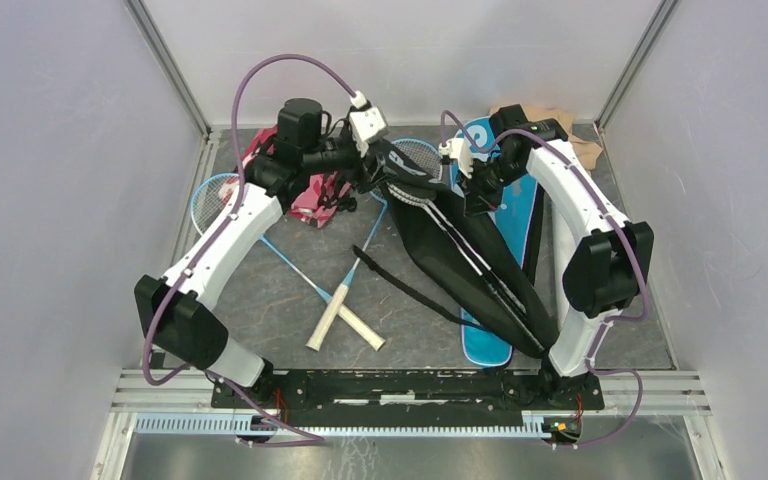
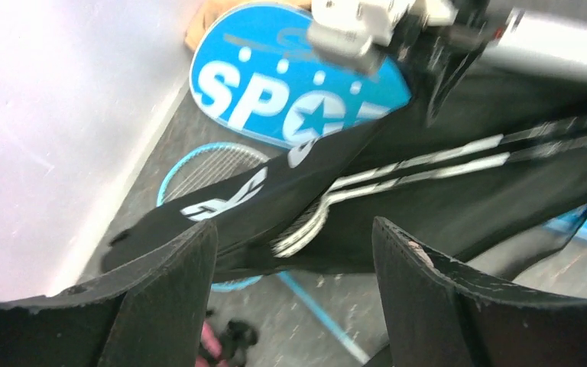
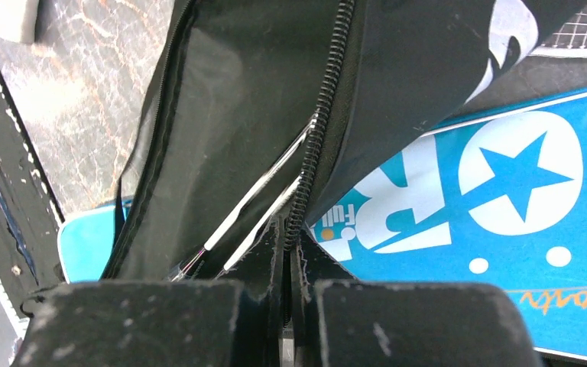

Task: Pack up the badminton gear
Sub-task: Adjust the racket bag at the center of the board.

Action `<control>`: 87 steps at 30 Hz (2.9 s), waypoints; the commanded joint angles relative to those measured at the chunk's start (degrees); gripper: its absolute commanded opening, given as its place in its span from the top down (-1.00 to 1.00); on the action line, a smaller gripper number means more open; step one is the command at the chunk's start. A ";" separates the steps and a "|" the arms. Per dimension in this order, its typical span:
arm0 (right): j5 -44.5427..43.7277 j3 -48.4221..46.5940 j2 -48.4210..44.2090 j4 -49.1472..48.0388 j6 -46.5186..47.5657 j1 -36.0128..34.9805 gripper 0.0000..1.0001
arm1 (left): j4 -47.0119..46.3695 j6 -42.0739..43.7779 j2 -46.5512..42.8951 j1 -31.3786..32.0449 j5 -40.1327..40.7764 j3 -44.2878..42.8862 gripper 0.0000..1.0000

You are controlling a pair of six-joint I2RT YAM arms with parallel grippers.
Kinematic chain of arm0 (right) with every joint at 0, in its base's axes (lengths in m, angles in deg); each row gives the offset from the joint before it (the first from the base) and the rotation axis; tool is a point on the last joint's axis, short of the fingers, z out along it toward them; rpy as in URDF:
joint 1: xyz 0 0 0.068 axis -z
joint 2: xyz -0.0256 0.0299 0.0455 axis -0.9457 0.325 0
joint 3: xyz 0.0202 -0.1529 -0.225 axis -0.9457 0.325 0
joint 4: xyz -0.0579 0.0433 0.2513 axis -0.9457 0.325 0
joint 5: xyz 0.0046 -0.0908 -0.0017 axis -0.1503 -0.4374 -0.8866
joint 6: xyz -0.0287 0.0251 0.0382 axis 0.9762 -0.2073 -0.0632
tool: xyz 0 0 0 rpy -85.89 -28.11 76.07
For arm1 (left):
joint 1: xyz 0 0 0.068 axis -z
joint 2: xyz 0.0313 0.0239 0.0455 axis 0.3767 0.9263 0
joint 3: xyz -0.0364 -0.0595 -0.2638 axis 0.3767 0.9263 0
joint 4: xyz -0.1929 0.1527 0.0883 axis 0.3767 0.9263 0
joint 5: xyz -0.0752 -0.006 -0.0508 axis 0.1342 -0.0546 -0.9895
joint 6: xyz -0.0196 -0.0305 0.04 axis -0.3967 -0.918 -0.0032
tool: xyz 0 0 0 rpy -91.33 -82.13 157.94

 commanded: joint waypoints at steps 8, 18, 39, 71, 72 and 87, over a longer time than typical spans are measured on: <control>2.99 4.31 -5.73 3.32 10.77 0.10 1.00 | 21.67 51.69 5.61 -0.20 5.40 -0.26 -0.62; 4.85 6.09 -6.03 3.32 10.79 0.12 1.00 | 29.36 71.67 10.79 -0.20 6.82 0.16 -0.65; 10.16 5.85 -4.96 3.34 6.99 -0.76 0.97 | 16.35 75.15 9.49 -0.21 14.73 9.76 0.57; 5.86 -0.65 -10.23 -29.36 -26.15 -9.33 -0.21 | 21.44 12.36 -9.65 -15.67 -5.84 8.20 0.96; 6.06 0.56 -10.73 -31.05 -26.87 -10.17 -0.23 | 20.46 9.69 -9.79 -15.65 -7.55 9.23 0.96; -2.11 8.51 -10.10 -41.42 -34.06 -23.97 -0.27 | 6.04 -10.78 -14.52 -13.54 -14.20 21.06 0.96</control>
